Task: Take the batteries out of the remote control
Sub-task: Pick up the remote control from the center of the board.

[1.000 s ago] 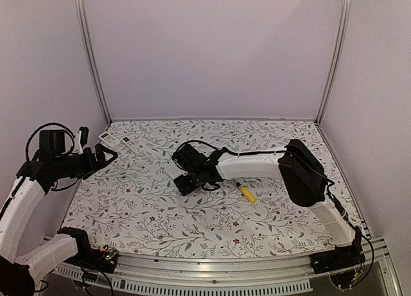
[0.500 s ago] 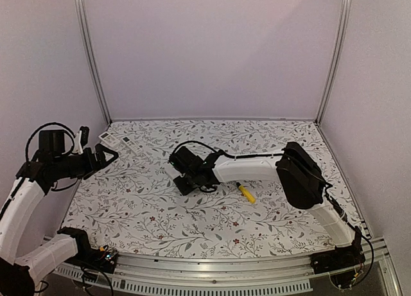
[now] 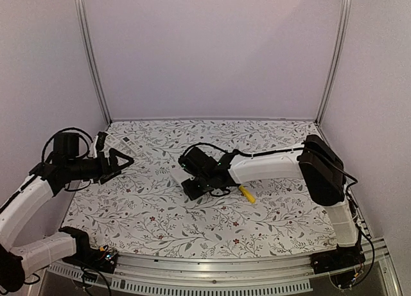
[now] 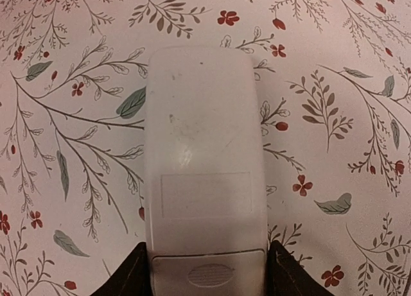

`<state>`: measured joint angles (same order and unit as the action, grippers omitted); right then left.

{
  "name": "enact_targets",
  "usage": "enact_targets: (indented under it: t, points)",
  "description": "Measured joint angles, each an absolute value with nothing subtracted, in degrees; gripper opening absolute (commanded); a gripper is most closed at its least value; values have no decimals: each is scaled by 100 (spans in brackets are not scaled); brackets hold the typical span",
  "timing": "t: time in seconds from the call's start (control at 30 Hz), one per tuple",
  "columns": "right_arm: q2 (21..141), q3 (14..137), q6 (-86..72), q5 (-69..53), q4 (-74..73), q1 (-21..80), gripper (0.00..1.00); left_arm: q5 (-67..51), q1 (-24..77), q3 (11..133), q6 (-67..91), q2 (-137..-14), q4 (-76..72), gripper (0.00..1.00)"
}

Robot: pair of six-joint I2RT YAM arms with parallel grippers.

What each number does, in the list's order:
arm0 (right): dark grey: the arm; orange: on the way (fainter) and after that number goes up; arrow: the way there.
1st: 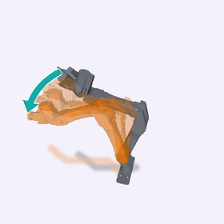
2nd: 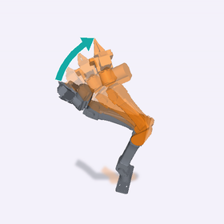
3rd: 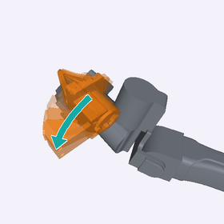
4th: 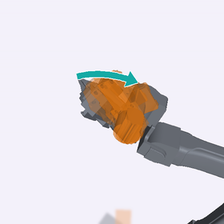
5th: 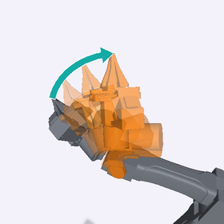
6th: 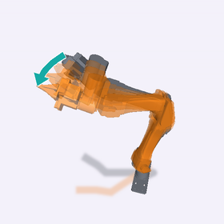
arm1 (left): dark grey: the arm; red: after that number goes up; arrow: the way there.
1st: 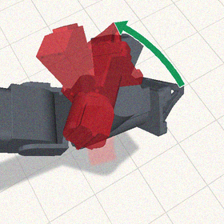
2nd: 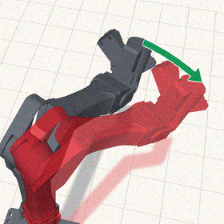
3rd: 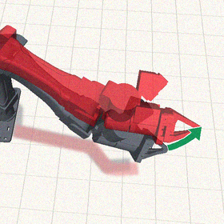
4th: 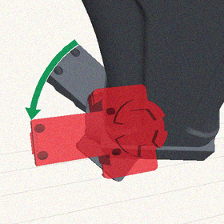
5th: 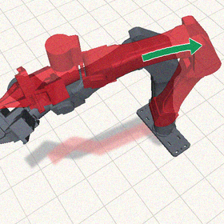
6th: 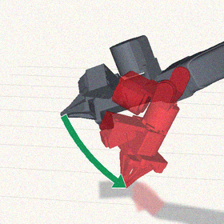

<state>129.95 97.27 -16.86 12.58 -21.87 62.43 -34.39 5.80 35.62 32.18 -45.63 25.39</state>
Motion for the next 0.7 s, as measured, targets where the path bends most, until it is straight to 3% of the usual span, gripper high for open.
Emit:
enact_targets:
  t: [0.33,0.7]
  points:
    - [11480,8449,-1839,1116,-1721,6479,46,-3474,2193,3446,4316,-5859,1214,99]
    - [9948,7041,-1468,836,-1273,6718,47,-2853,3326,3369,5638,-6351,-255,99]
